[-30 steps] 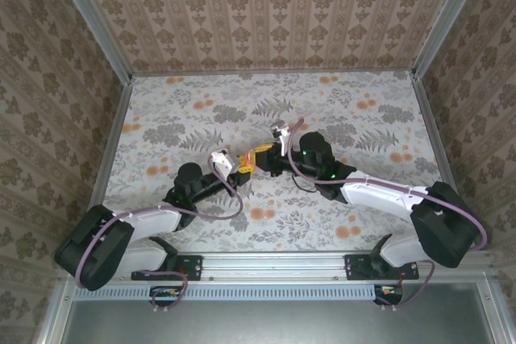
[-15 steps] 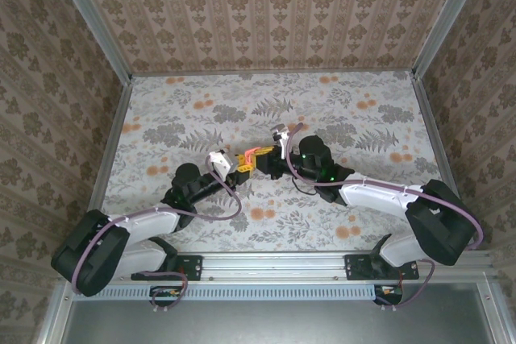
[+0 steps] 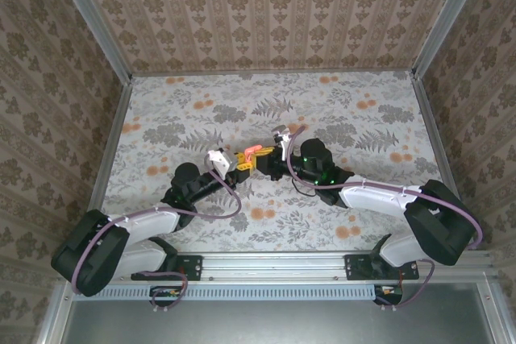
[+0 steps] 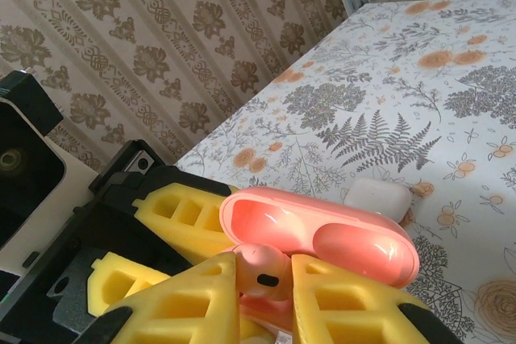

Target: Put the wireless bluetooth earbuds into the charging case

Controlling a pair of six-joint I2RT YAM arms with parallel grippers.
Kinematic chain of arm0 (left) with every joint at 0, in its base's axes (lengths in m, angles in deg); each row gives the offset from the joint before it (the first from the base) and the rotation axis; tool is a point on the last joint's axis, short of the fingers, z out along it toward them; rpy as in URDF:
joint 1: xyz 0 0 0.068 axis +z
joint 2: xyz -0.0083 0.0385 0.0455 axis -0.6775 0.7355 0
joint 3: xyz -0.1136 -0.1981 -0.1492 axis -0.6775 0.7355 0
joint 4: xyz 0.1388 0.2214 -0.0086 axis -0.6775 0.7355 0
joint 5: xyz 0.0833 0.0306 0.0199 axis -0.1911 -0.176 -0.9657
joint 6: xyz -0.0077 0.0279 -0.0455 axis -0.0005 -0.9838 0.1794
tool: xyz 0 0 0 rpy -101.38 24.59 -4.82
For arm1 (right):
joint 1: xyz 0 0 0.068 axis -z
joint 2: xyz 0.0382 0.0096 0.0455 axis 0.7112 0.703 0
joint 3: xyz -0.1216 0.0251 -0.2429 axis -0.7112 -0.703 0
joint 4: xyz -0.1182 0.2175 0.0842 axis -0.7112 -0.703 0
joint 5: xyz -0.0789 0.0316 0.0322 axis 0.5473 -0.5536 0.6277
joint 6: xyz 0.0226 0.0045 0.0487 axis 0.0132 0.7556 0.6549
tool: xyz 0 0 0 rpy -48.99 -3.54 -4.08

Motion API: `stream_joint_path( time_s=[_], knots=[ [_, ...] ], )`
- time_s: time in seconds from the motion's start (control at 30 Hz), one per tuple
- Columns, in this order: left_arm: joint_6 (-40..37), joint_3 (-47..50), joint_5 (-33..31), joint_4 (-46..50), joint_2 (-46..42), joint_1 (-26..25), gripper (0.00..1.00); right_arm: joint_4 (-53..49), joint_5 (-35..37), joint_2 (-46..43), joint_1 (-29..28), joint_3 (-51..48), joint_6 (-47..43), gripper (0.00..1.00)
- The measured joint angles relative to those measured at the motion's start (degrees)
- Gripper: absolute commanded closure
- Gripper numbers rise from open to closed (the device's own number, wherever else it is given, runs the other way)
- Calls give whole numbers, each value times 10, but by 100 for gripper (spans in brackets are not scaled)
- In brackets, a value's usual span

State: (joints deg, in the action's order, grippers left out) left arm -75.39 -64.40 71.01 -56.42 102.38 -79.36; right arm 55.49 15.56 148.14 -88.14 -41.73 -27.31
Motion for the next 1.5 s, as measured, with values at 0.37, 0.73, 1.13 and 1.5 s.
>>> stream_joint_path(
  time_s=[0.37,0.73,1.13,1.5],
  knots=[
    [10,-1,-1,-3,0,0,86,-6,6,-15,0,-4,-3,54],
    [11,-2,-3,-13,-2,0,86,-94,17,-128,21,-9,-3,50],
    [0,-2,-9,19,-8,0,85,-517,-9,-140,167,127,-13,51],
    [-15,-1,-22,54,-20,-1,85,-820,27,16,274,208,-18,50]
  ],
)
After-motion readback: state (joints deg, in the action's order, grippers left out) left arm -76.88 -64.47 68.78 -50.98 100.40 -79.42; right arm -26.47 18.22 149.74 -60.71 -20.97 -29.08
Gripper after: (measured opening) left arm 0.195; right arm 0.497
